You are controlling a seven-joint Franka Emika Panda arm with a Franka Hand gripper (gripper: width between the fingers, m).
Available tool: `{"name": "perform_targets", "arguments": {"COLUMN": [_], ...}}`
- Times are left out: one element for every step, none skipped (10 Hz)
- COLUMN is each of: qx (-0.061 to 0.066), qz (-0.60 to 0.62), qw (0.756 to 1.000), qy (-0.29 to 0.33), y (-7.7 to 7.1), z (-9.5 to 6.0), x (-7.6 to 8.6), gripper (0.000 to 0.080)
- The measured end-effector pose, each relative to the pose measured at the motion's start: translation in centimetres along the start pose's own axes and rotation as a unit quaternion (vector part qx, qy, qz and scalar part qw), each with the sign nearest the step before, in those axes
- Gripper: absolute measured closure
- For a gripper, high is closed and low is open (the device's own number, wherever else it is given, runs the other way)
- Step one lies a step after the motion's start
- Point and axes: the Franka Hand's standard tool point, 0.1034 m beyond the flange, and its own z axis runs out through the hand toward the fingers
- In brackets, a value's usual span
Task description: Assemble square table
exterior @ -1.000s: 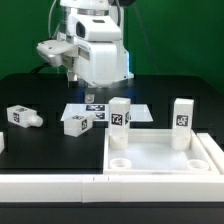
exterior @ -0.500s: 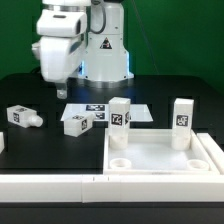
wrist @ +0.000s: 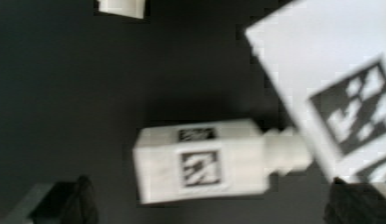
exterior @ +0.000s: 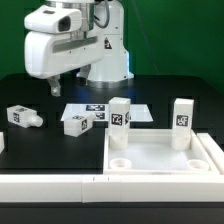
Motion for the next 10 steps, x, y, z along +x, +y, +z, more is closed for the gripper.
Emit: {"name": "perform_targets", "arguments": {"qx": [0.002, 0.021, 0.033, 0.03, 0.034, 0.036, 0.041, 0.073, 0.097, 0.135], "qz": [0.077, 0.167, 0.198, 0.209, 0.249, 0.274, 0.295, 0.382, 0.458, 0.518], "qw": [0.997, 0.986, 0.979, 0.977, 0.968, 0.961, 0.955, 0.921, 0.883, 0.844], "qy": [0.001, -0.009, -0.012, -0.008, -0.007, -0.006, -0.006, -0.015, -0.025, -0.043], "y": [0.2, 0.2, 0.6, 0.6, 0.3, 0.2, 0.3, 0.9, 1.6, 1.4], "z": [0.1, 0.5, 0.6, 0.5, 0.6, 0.6, 0.7, 1.0, 1.3, 1.4], "x": [0.8, 1.2, 1.4, 1.5, 1.7, 1.8, 1.8, 1.5, 1.7, 1.9], "gripper": [0.0151, 0.0151, 0.0151, 0.0151, 0.0151, 0.0151, 0.0151, 0.0151, 0.0151, 0.0151]}}
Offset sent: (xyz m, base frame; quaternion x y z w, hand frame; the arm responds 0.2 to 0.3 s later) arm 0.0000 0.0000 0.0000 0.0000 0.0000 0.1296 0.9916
